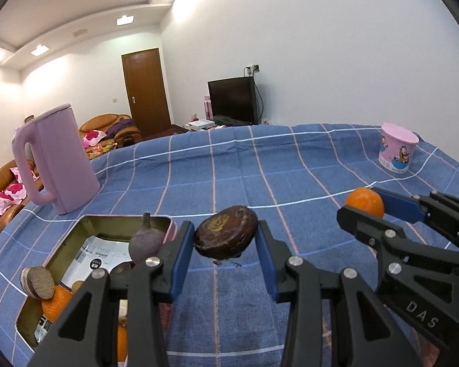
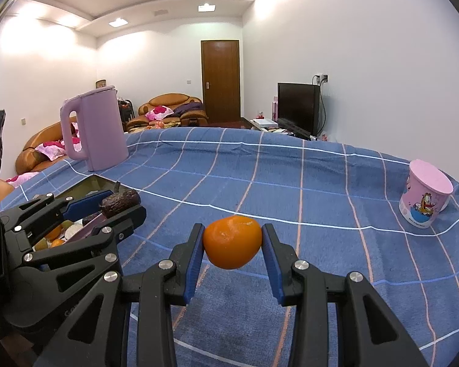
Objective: Organize fruits
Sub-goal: 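Lift the orange and brown pastry off the table with both grippers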
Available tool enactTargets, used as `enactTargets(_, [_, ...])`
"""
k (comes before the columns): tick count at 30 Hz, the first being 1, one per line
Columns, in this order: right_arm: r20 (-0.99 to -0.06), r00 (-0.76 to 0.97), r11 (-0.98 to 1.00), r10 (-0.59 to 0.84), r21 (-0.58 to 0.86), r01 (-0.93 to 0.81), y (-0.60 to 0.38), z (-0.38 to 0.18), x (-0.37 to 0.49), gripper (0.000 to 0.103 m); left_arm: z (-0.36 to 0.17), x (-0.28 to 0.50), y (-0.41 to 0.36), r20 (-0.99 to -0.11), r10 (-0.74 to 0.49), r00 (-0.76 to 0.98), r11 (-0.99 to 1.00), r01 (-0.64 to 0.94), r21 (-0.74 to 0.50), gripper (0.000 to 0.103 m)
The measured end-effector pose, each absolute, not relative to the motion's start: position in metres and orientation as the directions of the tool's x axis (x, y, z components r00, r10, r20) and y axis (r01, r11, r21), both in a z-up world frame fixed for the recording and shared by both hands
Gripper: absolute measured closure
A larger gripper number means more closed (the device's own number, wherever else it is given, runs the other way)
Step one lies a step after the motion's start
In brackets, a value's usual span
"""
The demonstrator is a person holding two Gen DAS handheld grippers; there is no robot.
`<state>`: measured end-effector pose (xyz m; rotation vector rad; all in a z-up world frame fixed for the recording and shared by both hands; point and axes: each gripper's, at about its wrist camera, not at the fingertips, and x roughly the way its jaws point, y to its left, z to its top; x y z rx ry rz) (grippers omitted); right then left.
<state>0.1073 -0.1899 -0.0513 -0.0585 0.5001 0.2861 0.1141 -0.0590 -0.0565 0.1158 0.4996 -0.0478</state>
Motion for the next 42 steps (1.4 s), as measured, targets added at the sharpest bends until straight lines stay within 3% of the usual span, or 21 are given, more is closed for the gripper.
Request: enactTargets(42, [-0.359,0.9,0.964,0.248,-0.005,-0.267,-0.196,-0.043,0.083,0.063,-0.045,0.091,-0.051,-0.355,0.002,0.935,0.997,0.027,0.075,0.06])
